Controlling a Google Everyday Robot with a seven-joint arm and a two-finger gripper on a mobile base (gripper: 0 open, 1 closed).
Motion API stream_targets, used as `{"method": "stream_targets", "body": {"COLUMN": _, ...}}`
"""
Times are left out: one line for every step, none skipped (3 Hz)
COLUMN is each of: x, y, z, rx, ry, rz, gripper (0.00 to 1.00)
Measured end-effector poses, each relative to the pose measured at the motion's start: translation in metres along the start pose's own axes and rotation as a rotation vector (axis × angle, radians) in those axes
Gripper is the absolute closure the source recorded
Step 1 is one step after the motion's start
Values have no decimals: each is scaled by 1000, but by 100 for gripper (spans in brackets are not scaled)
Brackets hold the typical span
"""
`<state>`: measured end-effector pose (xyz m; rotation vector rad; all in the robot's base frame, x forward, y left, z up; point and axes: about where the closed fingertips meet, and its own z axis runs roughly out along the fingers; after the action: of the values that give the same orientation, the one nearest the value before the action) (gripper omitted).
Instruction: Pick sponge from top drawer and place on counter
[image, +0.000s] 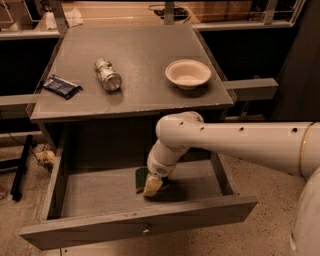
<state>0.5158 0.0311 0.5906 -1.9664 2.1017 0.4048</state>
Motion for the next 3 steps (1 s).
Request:
{"method": "stream_targets", "body": {"x": 0, "y": 0, "z": 0, "rx": 0, "ry": 0, "rz": 0, "gripper": 66}}
{"method": "stream_targets", "body": {"x": 0, "y": 0, "z": 0, "rx": 0, "ry": 0, "rz": 0, "gripper": 89}}
{"method": "stream_targets", "body": {"x": 0, "y": 0, "z": 0, "rx": 0, "ry": 0, "rz": 0, "gripper": 100}}
